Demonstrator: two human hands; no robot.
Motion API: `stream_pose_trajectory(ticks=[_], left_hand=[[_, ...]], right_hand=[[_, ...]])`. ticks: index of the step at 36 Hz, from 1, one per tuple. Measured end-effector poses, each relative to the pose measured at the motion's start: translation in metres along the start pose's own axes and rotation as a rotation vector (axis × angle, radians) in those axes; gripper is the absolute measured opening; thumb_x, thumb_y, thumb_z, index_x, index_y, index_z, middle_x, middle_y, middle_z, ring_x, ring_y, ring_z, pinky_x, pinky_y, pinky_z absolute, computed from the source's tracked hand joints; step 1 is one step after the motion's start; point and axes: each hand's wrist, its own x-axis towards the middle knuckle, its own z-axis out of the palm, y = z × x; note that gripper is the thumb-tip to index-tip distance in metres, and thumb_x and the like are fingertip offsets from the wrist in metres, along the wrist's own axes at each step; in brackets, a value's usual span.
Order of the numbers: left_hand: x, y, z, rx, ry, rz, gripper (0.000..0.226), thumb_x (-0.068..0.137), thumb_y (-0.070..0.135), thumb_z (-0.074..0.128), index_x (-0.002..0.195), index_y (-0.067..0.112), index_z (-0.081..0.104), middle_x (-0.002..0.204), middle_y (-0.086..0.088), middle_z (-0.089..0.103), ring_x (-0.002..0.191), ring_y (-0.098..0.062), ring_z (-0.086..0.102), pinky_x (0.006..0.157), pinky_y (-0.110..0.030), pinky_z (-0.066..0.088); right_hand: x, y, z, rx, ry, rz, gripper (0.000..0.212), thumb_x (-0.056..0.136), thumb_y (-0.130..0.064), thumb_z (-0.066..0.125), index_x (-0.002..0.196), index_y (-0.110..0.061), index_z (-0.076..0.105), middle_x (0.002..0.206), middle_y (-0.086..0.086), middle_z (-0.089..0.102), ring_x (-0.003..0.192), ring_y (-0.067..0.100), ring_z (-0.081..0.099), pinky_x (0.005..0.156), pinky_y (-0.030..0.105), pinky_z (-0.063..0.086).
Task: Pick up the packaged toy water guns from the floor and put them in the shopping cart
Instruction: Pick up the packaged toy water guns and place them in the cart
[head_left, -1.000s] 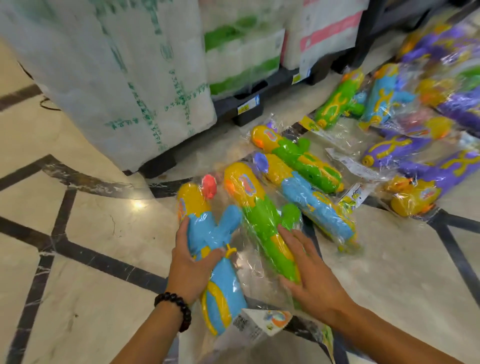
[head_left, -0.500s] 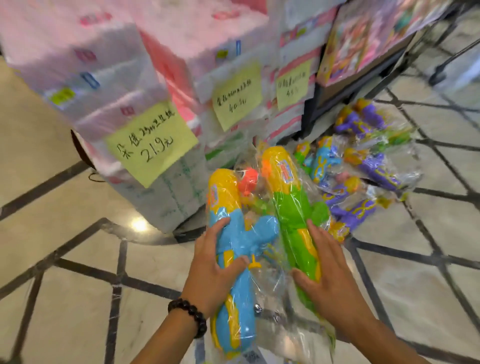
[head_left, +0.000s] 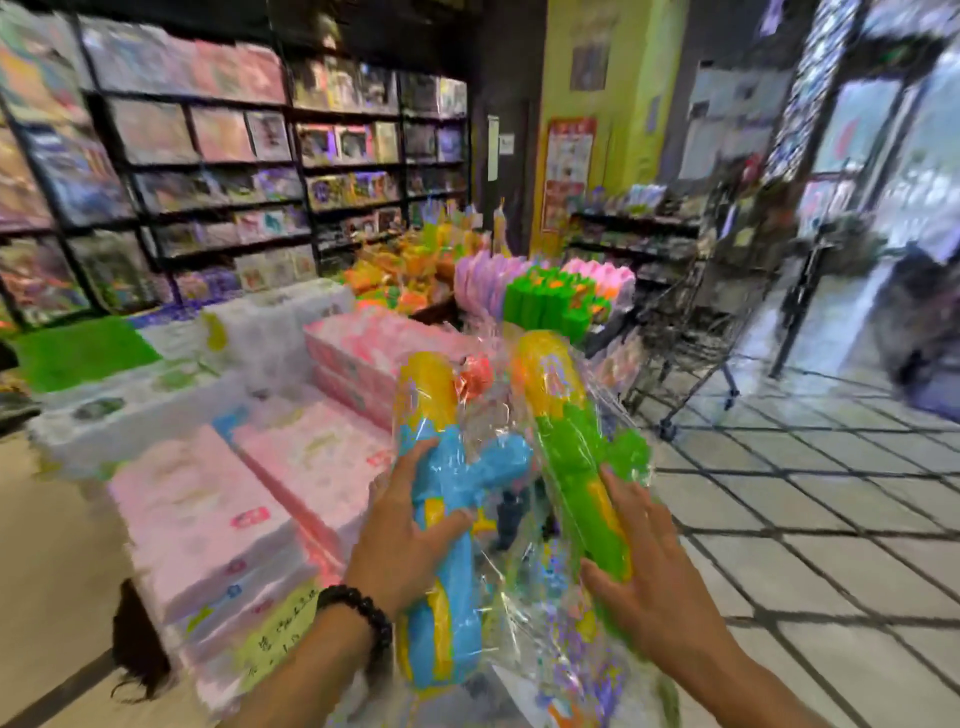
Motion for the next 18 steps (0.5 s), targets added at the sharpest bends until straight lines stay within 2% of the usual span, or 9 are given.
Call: stream_pose_trajectory(ticks=[2,4,8,11,14,18], left_hand=[[0.006,0.032,-0.007,-0.009,-0.002,0.041,0.078,0.075,0.036,0.082,0.139,0.054,0.041,0.137,0.003,0.045,0.113,0.002,0.044,0.088,0.000,0.030],[0.010,0.056,-0.012,-0.007,-0.011,0.076,0.078,0.080,0.032,0.082,0.141,0.056,0.039,0.137,0.004,0.043,0.118,-0.006,0.044,0.089,-0.010,0.035],[0.015,0.087,-0.021,-0.008,-0.031,0.187,0.078,0.082,0.034,0.081,0.141,0.057,0.036,0.142,0.012,0.043,0.123,-0.007,0.043,0.092,-0.020,0.038],[0.020,0.099,-0.024,0.001,-0.058,0.225,0.077,0.082,0.035,0.080,0.141,0.058,0.036,0.145,0.009,0.041,0.127,-0.012,0.045,0.098,-0.031,0.042],[0.027,0.106,-0.019,-0.001,-0.087,0.265,0.077,0.083,0.035,0.079,0.142,0.056,0.035,0.146,0.004,0.039,0.123,-0.010,0.044,0.097,-0.027,0.038],[0.037,0.115,0.003,-0.020,-0.126,0.290,0.078,0.083,0.032,0.079,0.144,0.052,0.037,0.143,0.001,0.038,0.118,-0.007,0.039,0.100,-0.027,0.034]], right_hand=[[0.008,-0.016,-0.030,-0.002,0.060,-0.025,0.103,0.085,-0.038,0.076,0.152,-0.065,0.002,0.165,-0.012,0.016,0.152,0.007,0.018,0.105,0.023,0.031],[0.014,-0.029,-0.054,0.010,0.113,-0.039,0.102,0.085,-0.039,0.077,0.154,-0.061,0.006,0.161,-0.011,0.021,0.146,0.006,0.027,0.105,0.022,0.031],[0.017,-0.049,-0.087,0.000,0.196,-0.041,0.103,0.084,-0.041,0.079,0.156,-0.057,0.008,0.158,-0.008,0.028,0.144,0.006,0.030,0.109,0.027,0.035],[0.015,-0.057,-0.103,-0.009,0.227,-0.034,0.101,0.085,-0.041,0.078,0.158,-0.053,0.009,0.158,-0.008,0.029,0.141,0.003,0.029,0.109,0.023,0.028],[0.013,-0.057,-0.115,-0.032,0.279,-0.014,0.101,0.085,-0.038,0.078,0.159,-0.048,0.011,0.156,-0.007,0.031,0.139,-0.001,0.027,0.110,0.018,0.022],[0.006,-0.044,-0.136,-0.068,0.336,0.049,0.102,0.085,-0.036,0.079,0.160,-0.044,0.010,0.156,-0.004,0.033,0.143,0.006,0.028,0.113,0.023,0.022]])
